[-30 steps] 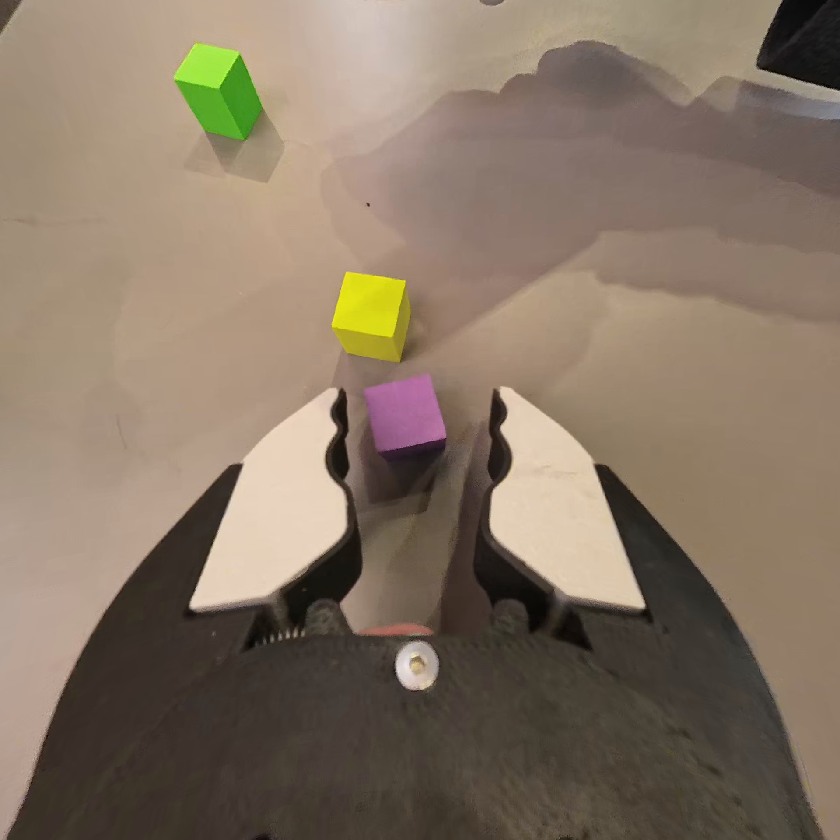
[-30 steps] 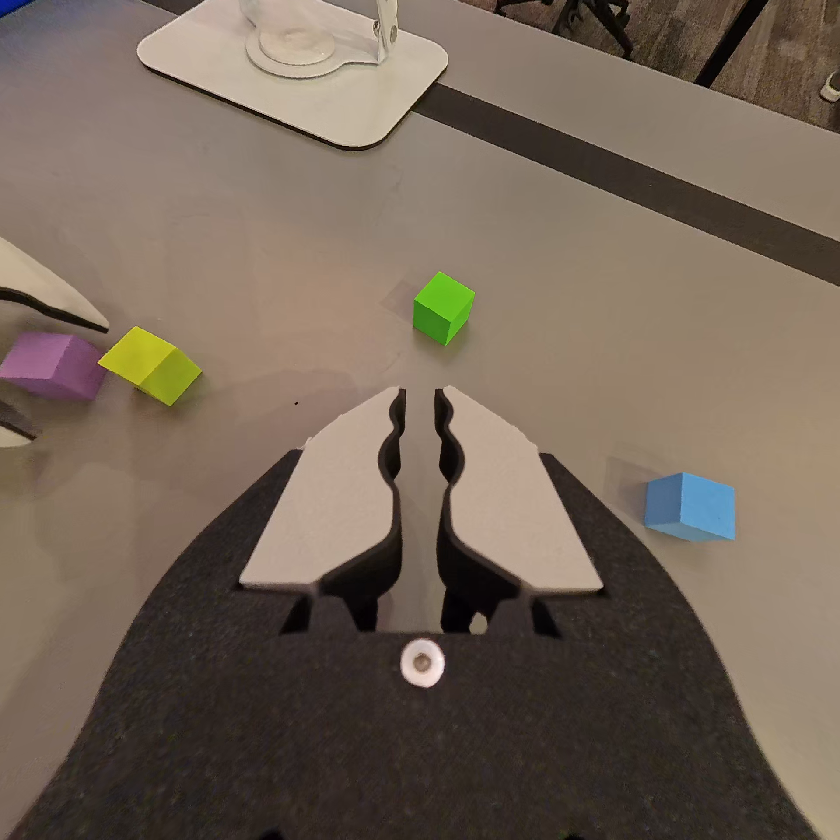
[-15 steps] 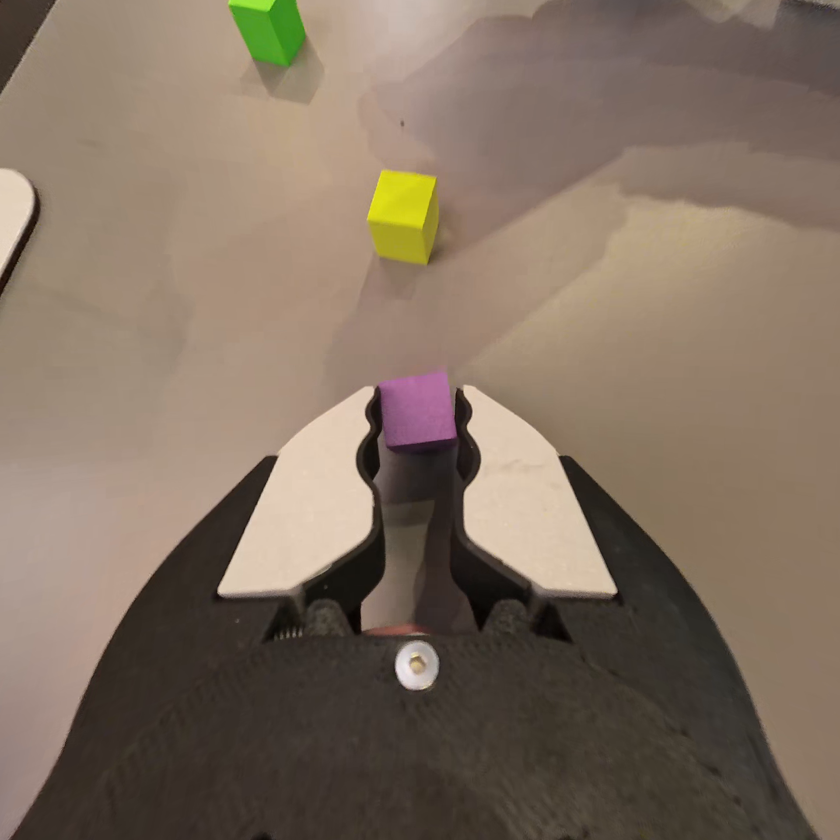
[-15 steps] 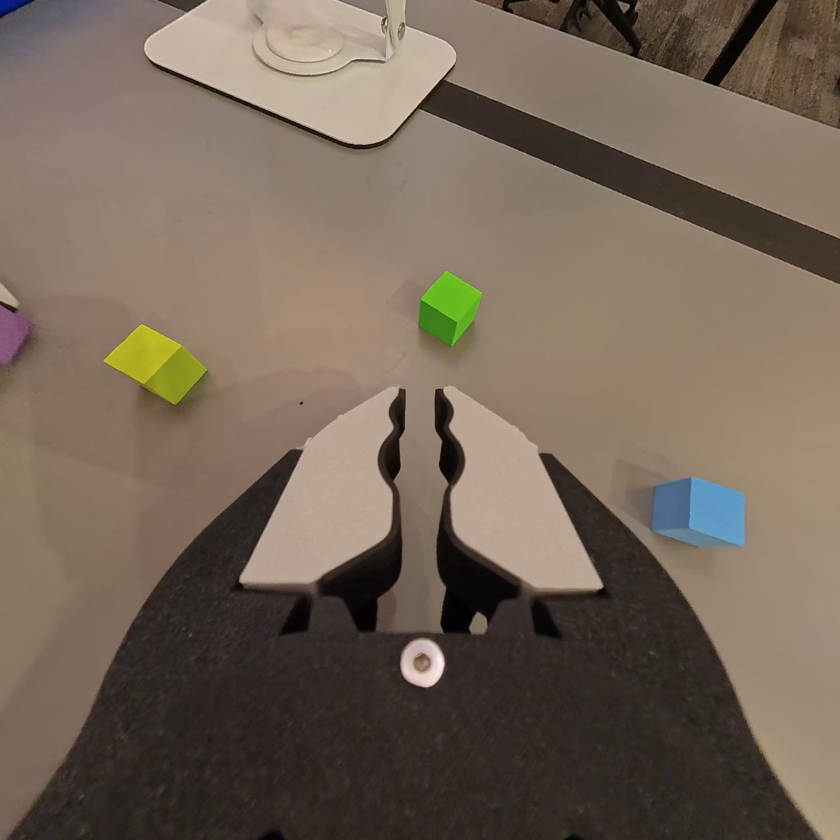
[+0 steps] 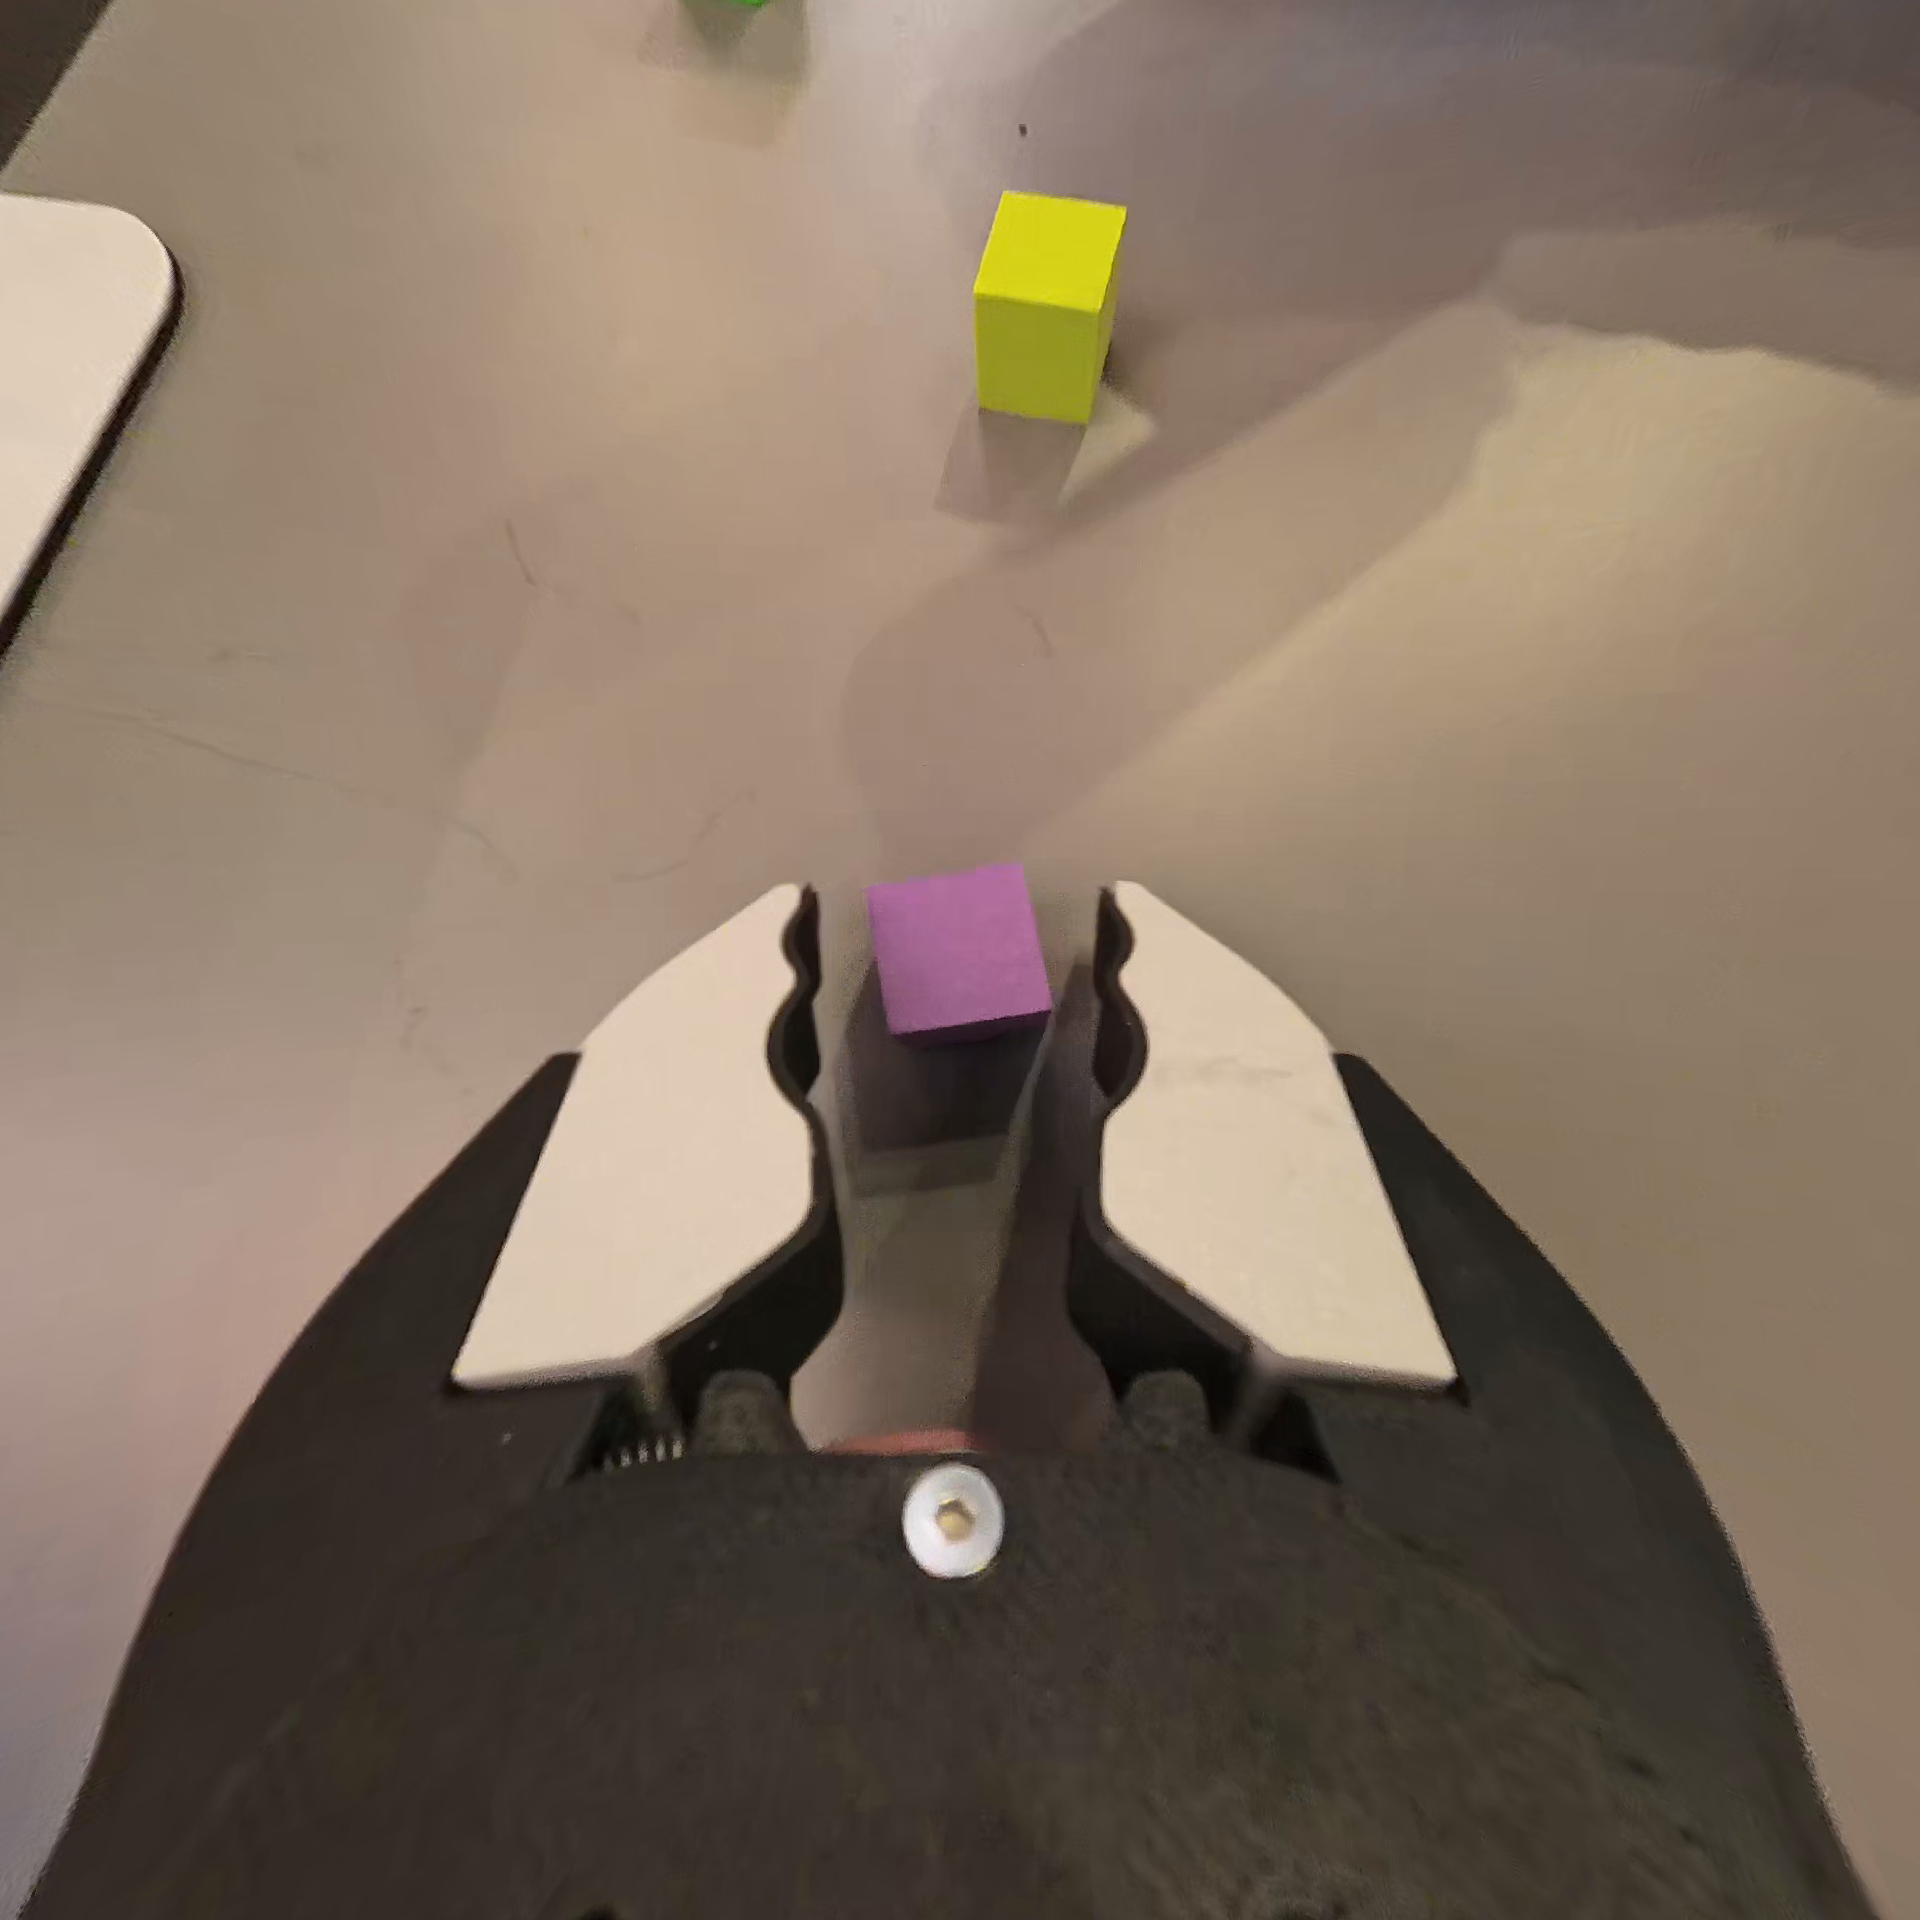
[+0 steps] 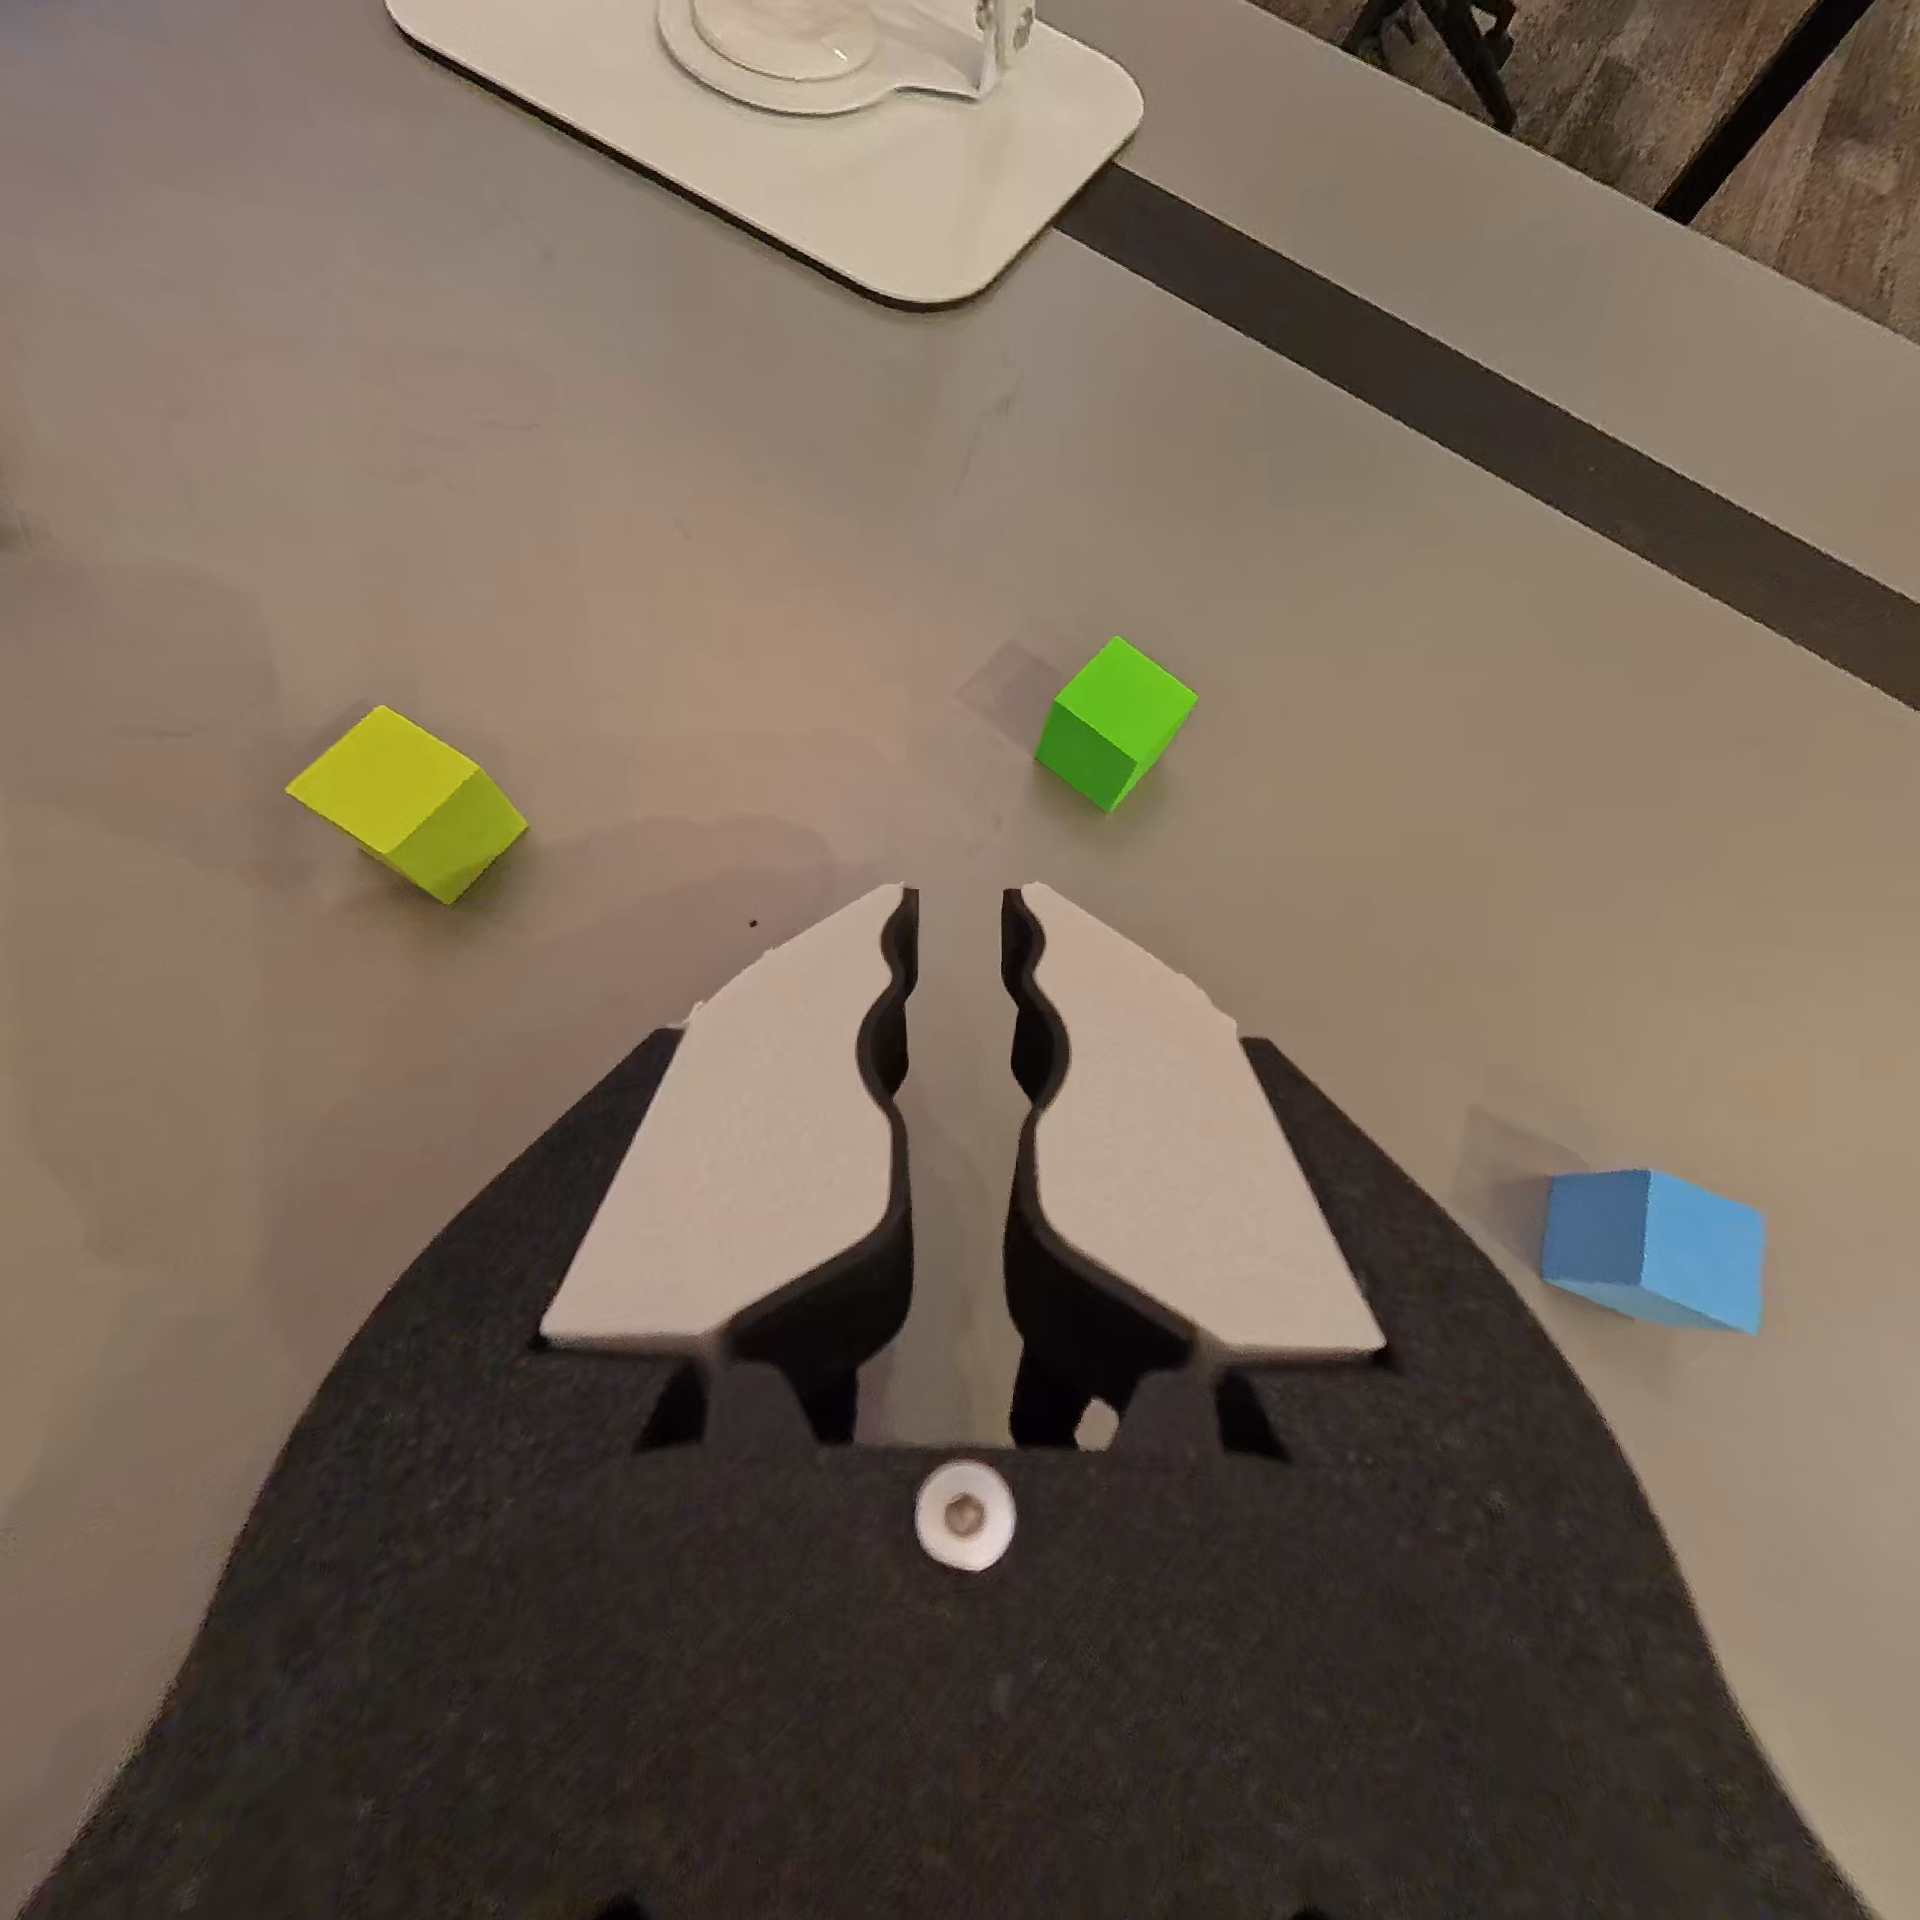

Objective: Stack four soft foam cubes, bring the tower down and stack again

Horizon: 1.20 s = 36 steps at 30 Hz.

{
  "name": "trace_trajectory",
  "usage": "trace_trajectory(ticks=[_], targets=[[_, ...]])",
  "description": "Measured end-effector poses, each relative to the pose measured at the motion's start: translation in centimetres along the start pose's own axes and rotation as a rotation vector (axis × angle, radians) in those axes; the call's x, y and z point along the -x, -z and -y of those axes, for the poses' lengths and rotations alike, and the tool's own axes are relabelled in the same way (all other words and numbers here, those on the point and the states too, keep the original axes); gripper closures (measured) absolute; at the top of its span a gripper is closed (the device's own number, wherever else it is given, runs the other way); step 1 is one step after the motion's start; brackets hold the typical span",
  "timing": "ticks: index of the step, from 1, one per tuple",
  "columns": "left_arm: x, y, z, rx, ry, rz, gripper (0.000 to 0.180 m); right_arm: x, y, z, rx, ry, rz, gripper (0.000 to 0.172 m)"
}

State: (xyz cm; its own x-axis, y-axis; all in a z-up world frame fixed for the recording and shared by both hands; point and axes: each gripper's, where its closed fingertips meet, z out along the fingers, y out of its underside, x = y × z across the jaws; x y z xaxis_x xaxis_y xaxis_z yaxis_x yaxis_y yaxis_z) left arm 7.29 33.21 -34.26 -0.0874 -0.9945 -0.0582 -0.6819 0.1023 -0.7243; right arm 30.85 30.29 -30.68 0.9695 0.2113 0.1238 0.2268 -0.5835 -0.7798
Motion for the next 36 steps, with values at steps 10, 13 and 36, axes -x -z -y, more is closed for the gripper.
trace_trajectory(ticks=[10,13,36], targets=[[1.8,2.2,0.2,-0.128,0.093,-0.02,0.121,6.9,0.7,2.6,-0.156,0.136,0.281,0.135],[2.0,2.9,0.6,-0.187,0.132,-0.06,0.121,8.8,0.3,2.2,-0.138,0.189,0.348,0.128],[2.9,4.6,1.7,-0.341,0.241,-0.217,0.125,11.9,-4.6,0.5,0.02,0.428,0.542,0.142]])
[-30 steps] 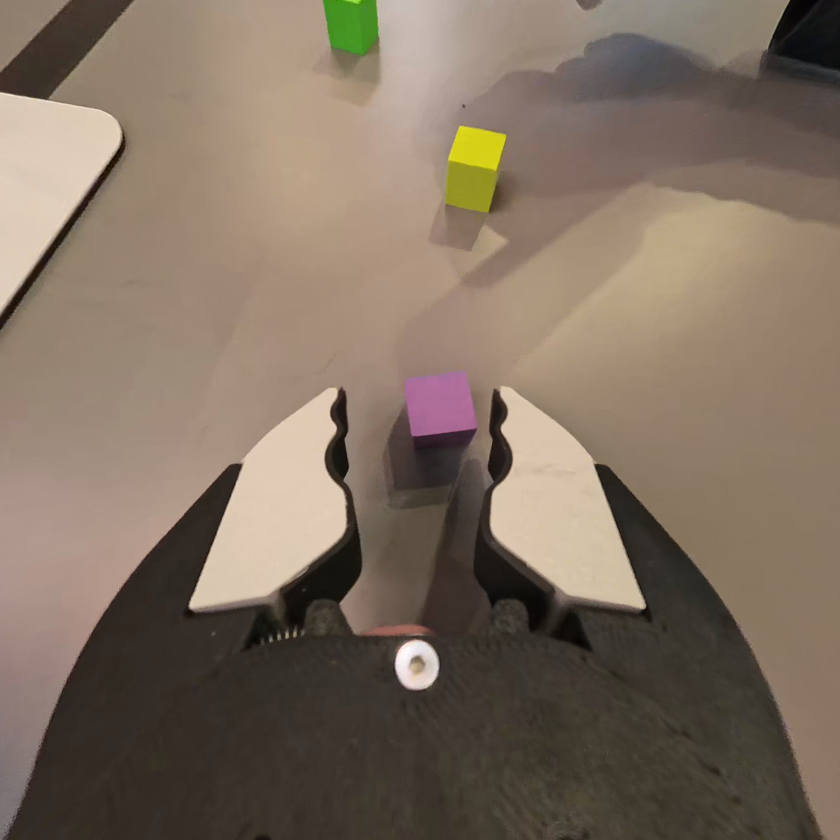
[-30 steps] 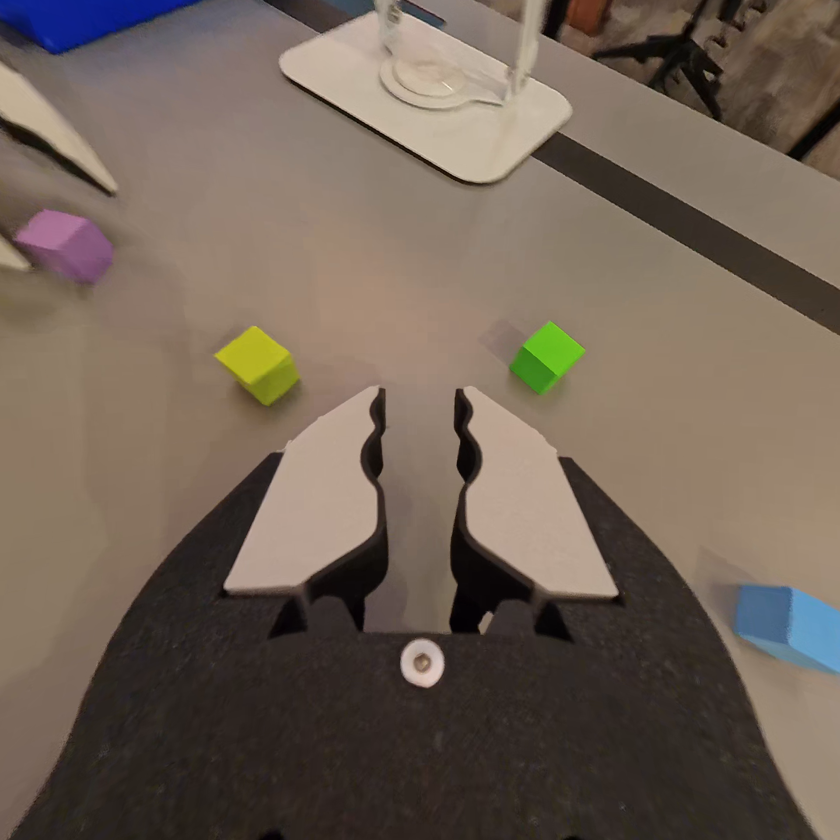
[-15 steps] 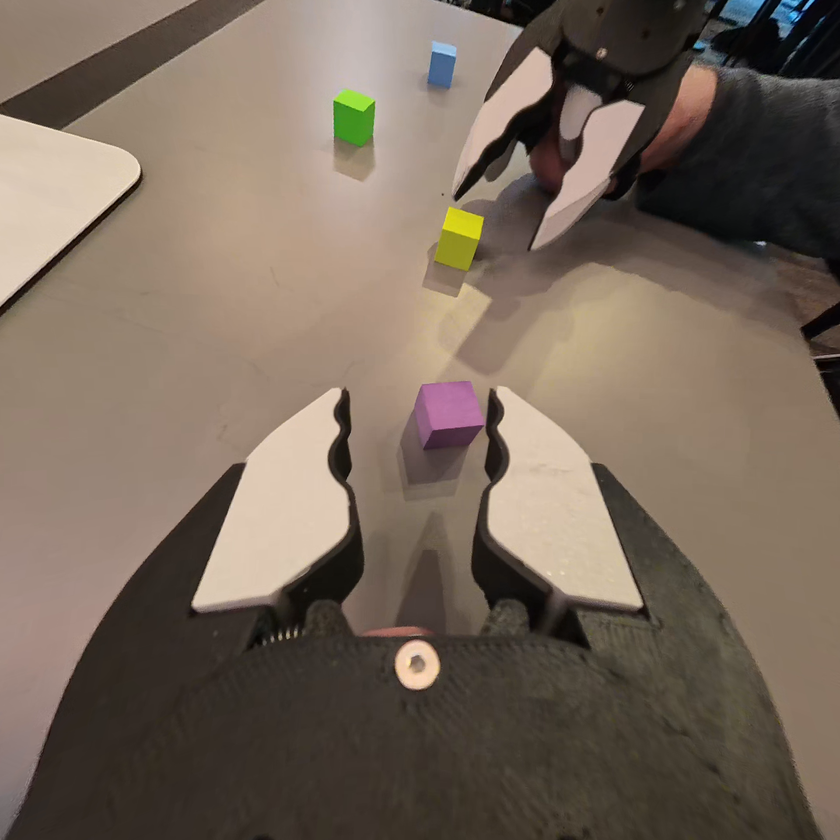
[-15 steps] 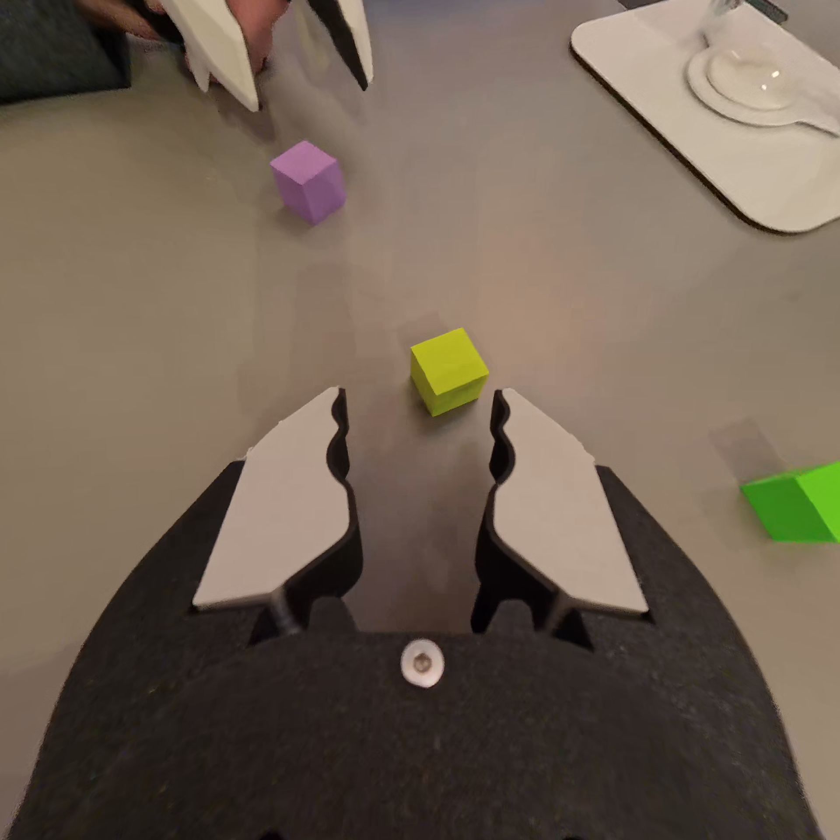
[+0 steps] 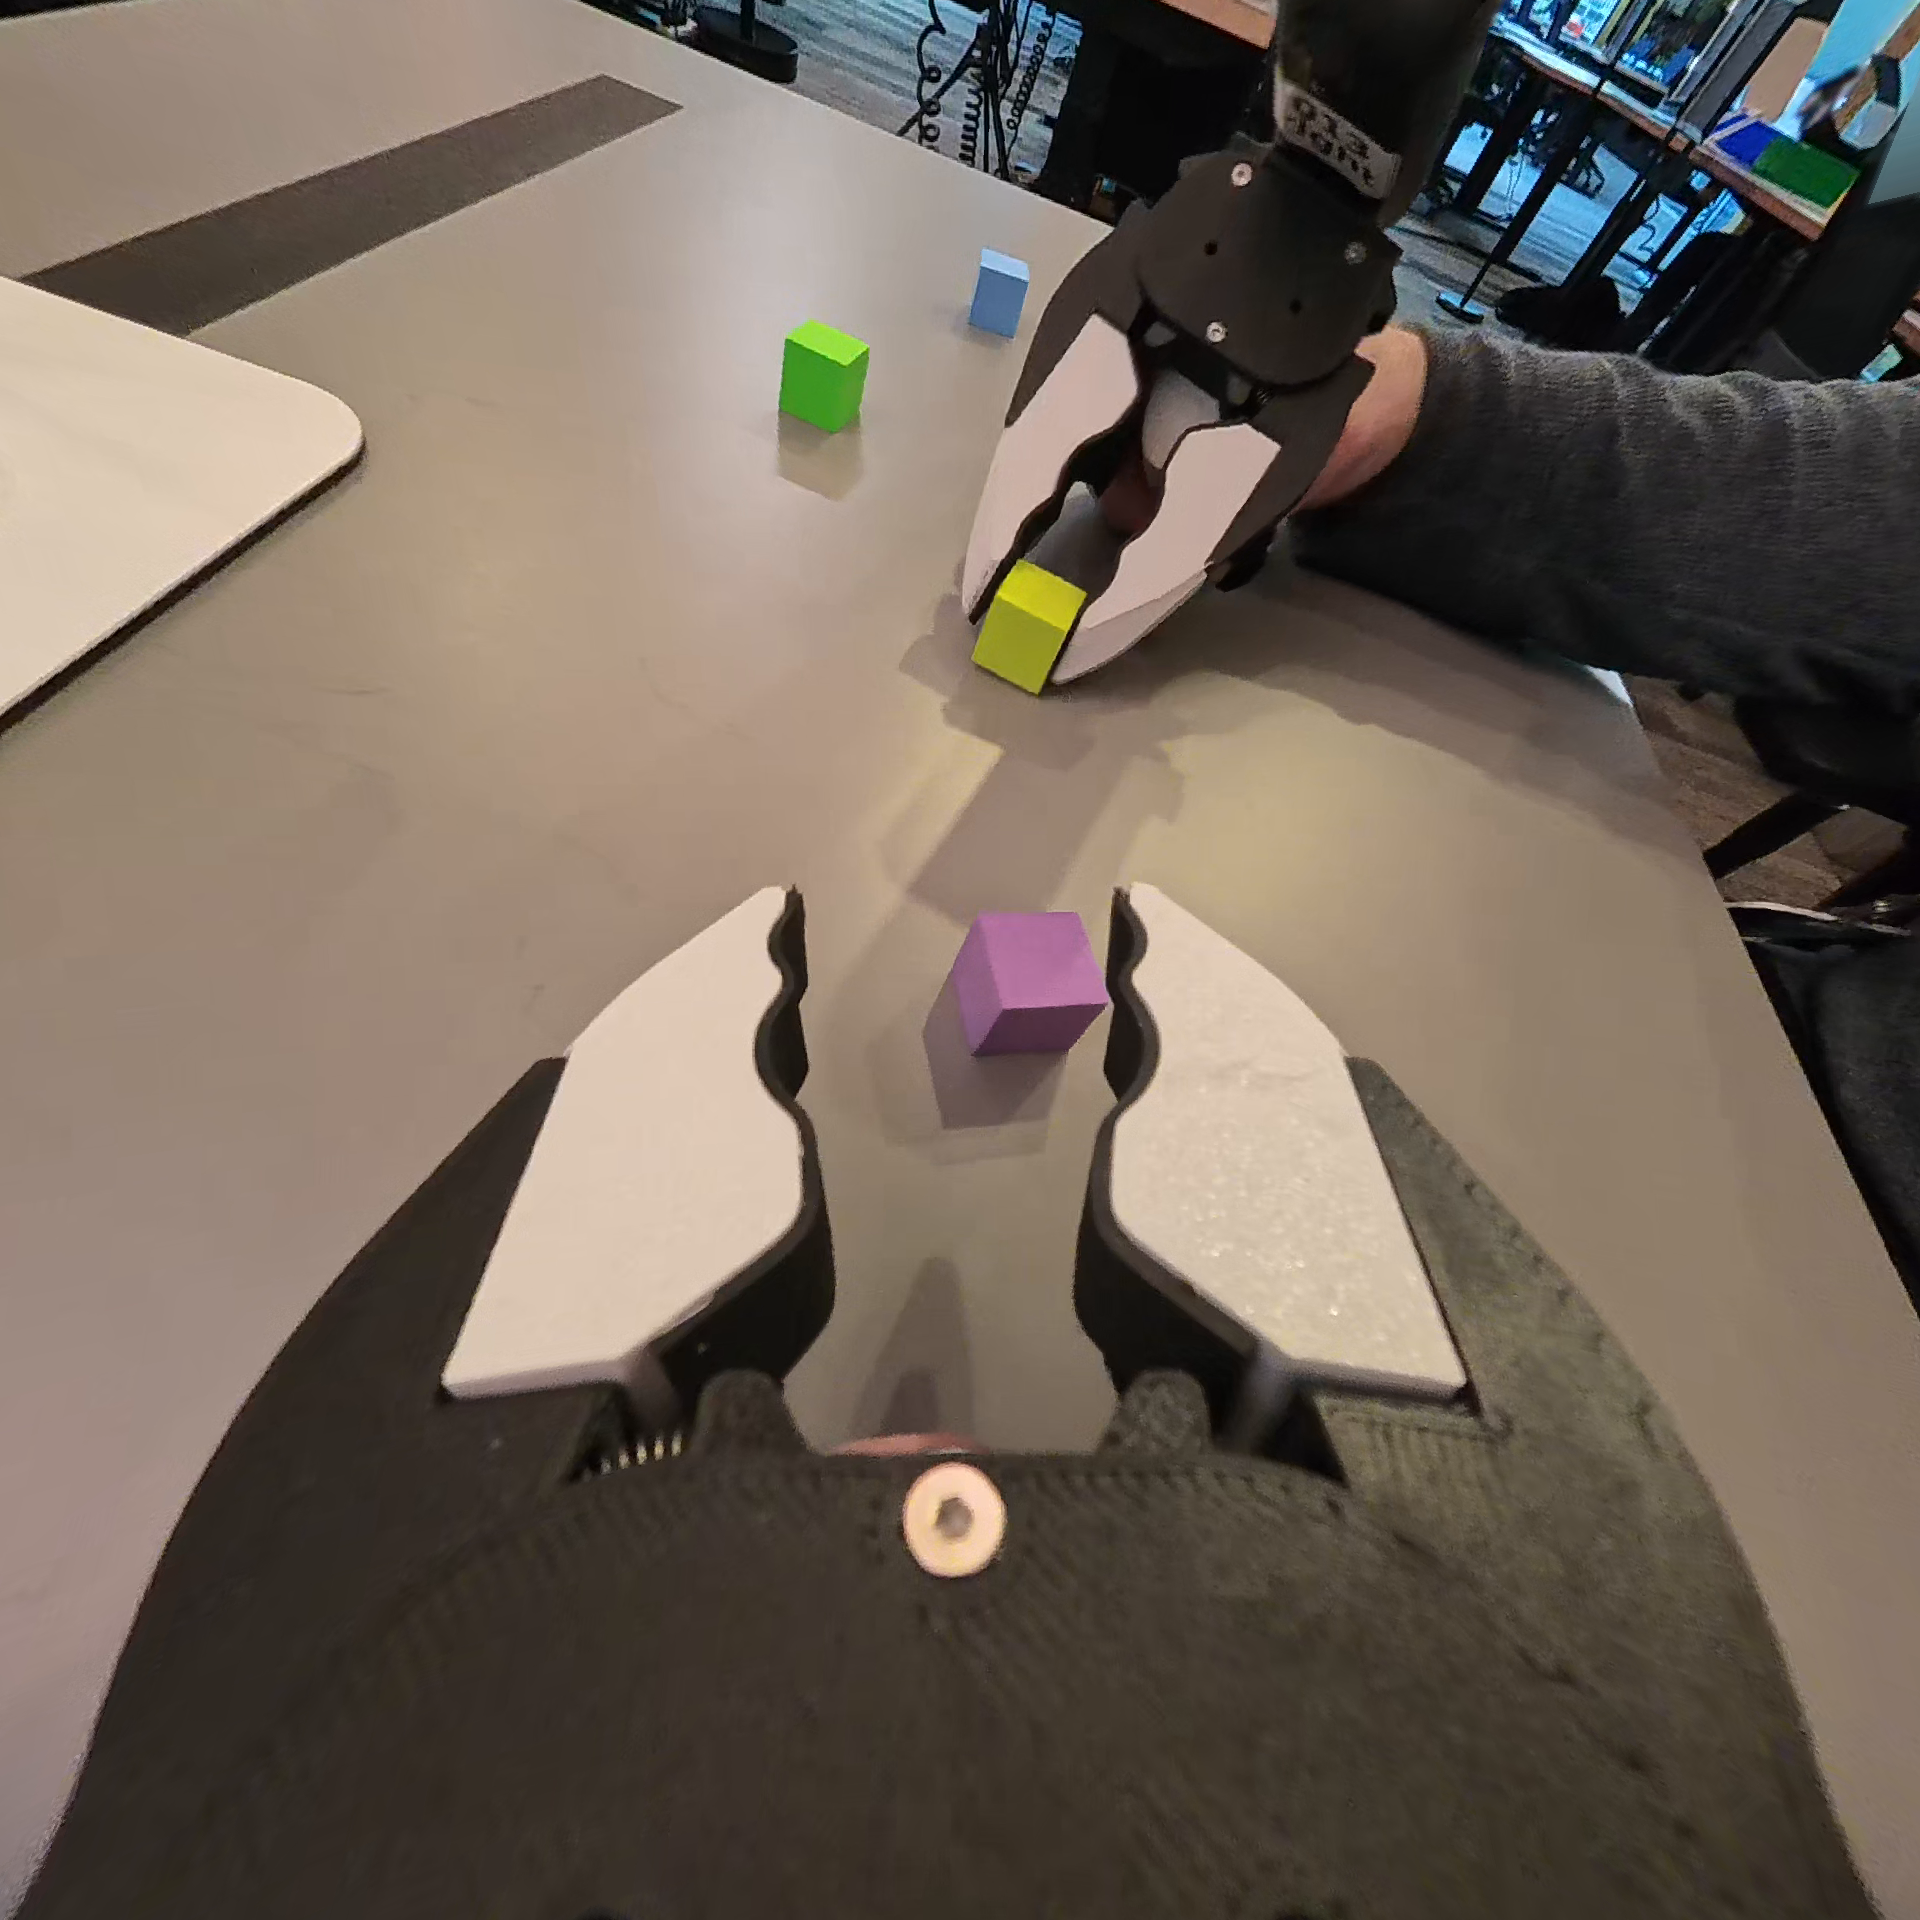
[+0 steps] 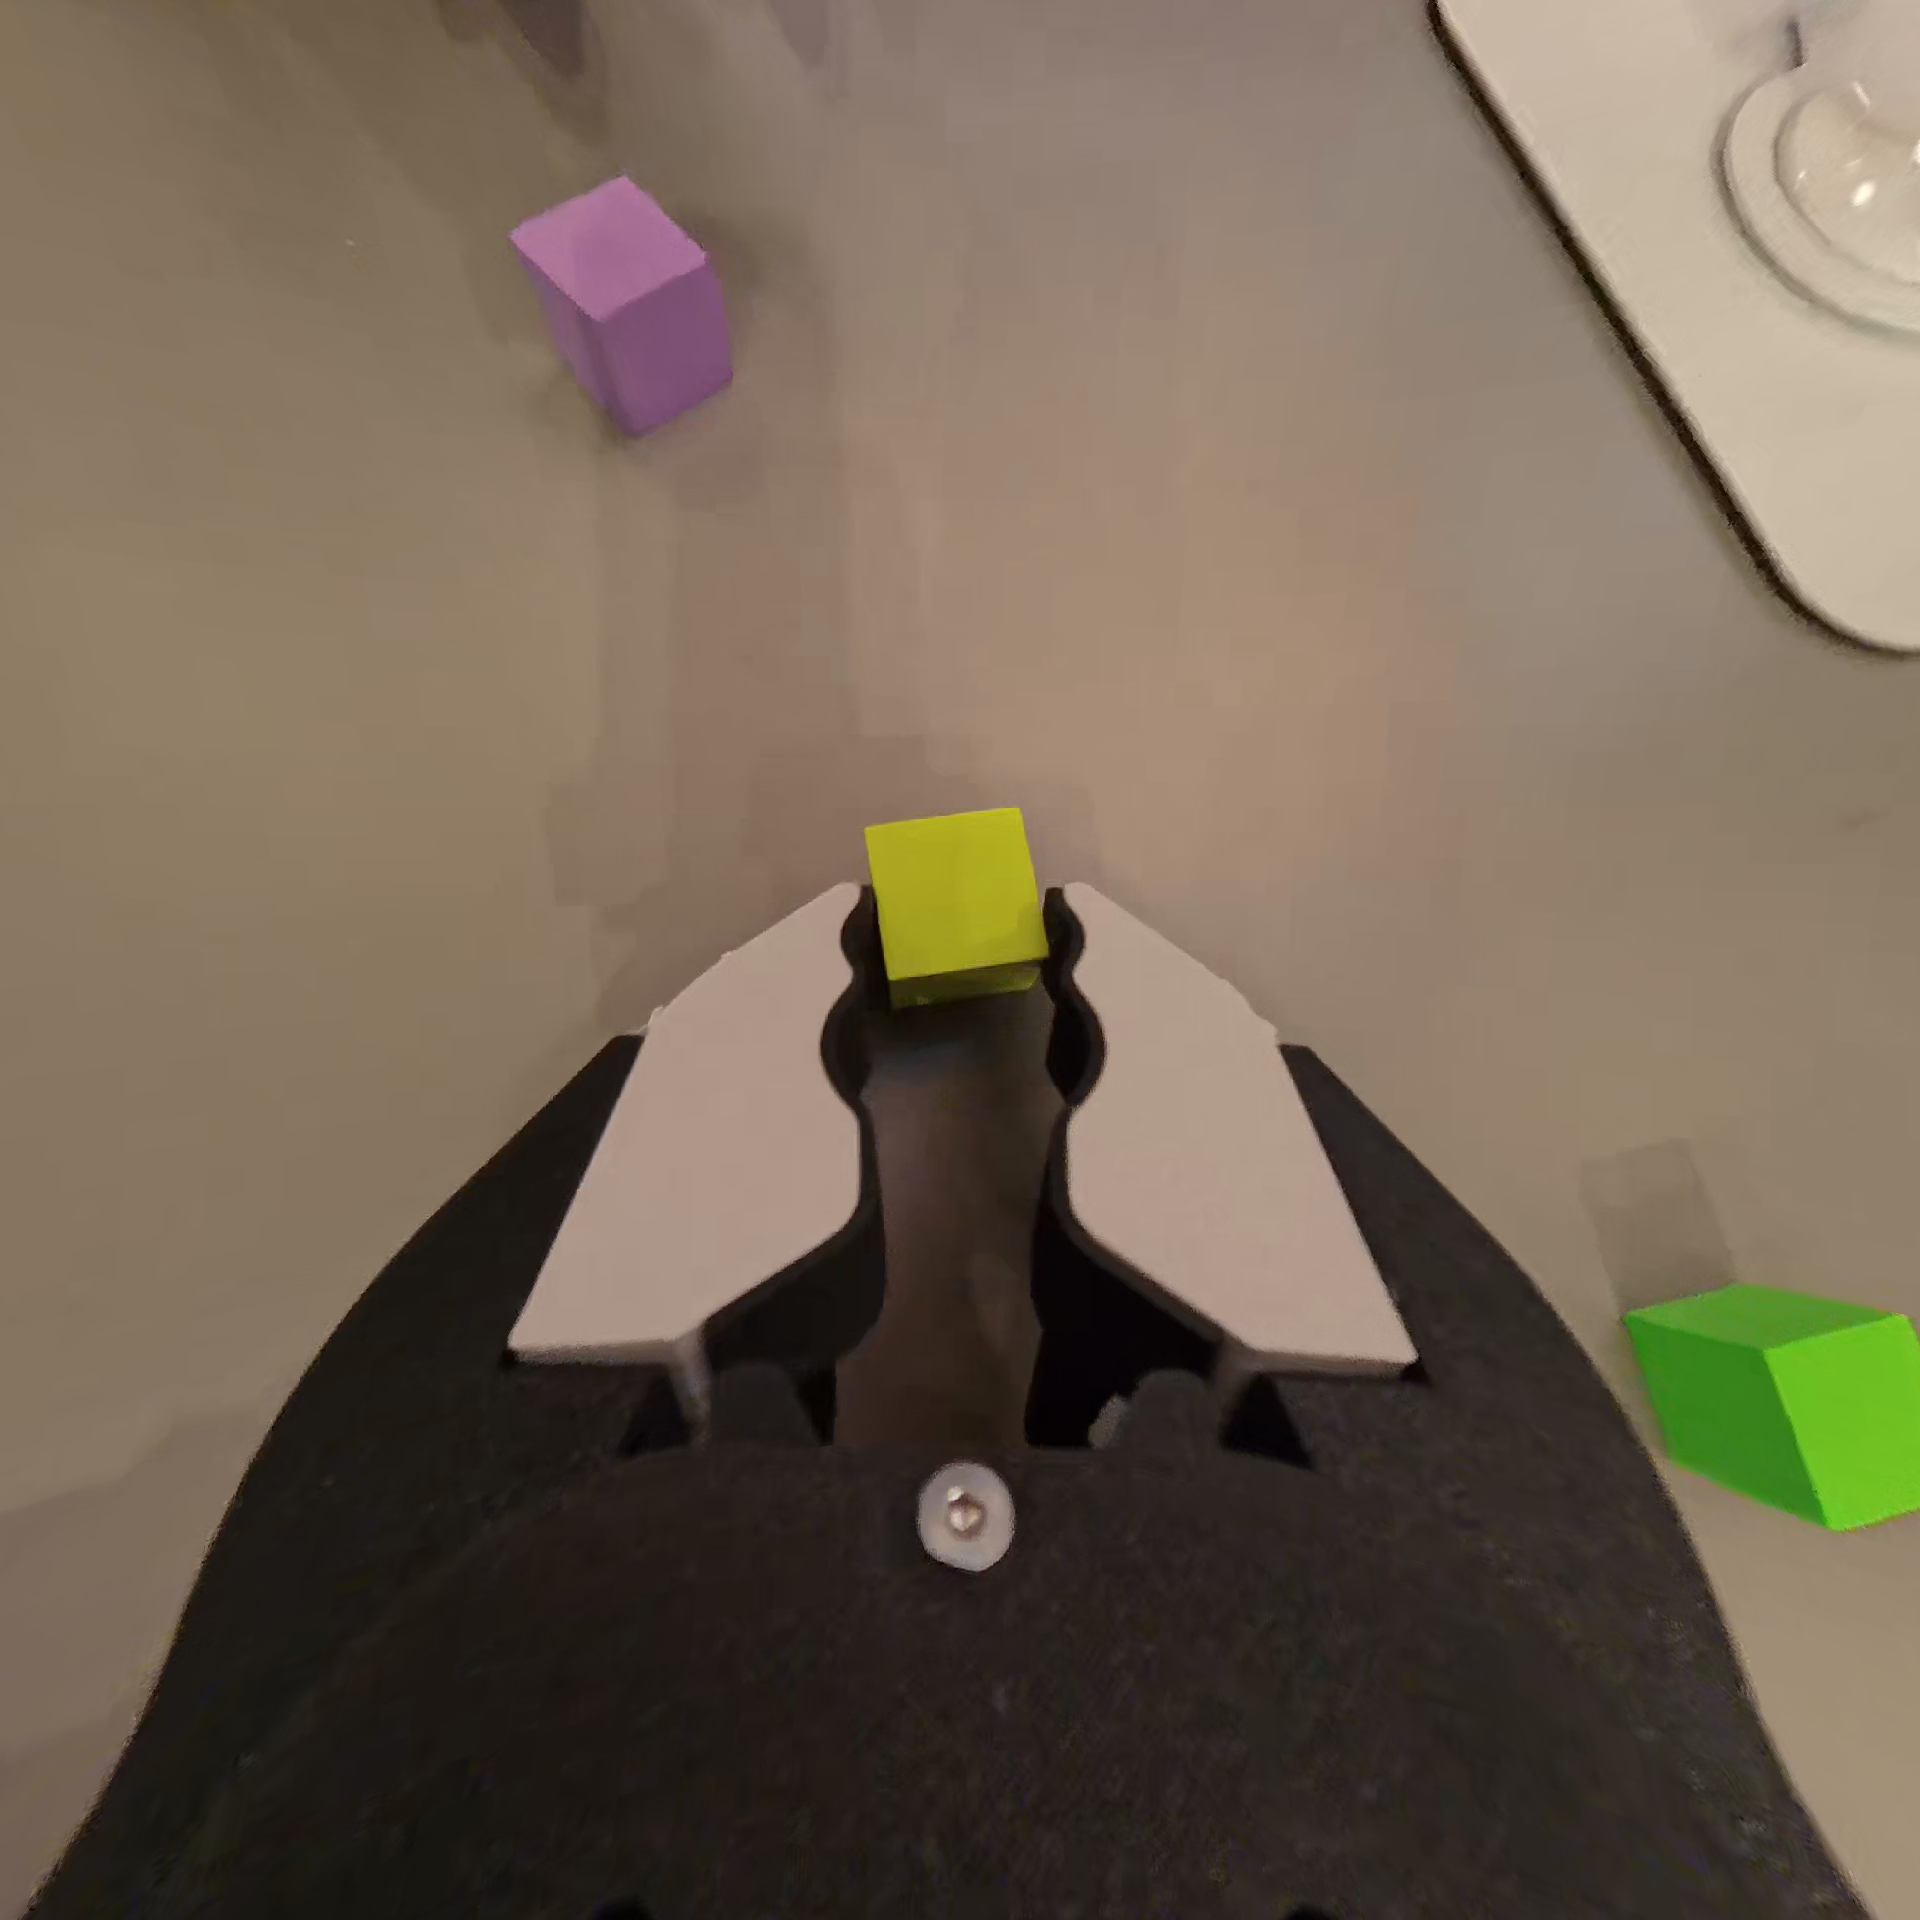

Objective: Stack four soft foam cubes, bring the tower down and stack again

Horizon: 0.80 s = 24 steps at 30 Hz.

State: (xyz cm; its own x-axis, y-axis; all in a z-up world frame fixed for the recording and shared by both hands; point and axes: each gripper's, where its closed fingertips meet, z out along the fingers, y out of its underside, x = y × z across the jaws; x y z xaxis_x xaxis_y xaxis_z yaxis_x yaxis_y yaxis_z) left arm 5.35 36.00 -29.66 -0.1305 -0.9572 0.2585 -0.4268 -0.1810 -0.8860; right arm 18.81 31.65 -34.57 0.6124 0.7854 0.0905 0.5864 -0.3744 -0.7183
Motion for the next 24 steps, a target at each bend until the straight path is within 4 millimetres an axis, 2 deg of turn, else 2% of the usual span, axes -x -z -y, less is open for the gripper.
trace_trajectory(ticks=[3,10,14,18,24], targets=[[0.3,0.2,0.3,-0.026,0.009,0.012,0.126,1.6,0.1,3.0,-0.118,0.04,0.065,0.142],[0.6,0.9,1.0,-0.089,0.037,0.007,0.127,4.8,-1.8,8.8,-0.139,0.2,0.228,0.142],[0.8,1.5,1.5,-0.138,0.064,-0.004,0.127,5.6,-3.1,10.1,-0.103,0.283,0.297,0.142],[0.9,1.7,1.6,-0.153,0.073,-0.009,0.127,6.1,-3.3,11.4,-0.125,0.314,0.366,0.142],[1.1,1.9,1.9,-0.177,0.088,-0.013,0.127,6.5,-4.1,11.7,-0.102,0.36,0.414,0.142]])
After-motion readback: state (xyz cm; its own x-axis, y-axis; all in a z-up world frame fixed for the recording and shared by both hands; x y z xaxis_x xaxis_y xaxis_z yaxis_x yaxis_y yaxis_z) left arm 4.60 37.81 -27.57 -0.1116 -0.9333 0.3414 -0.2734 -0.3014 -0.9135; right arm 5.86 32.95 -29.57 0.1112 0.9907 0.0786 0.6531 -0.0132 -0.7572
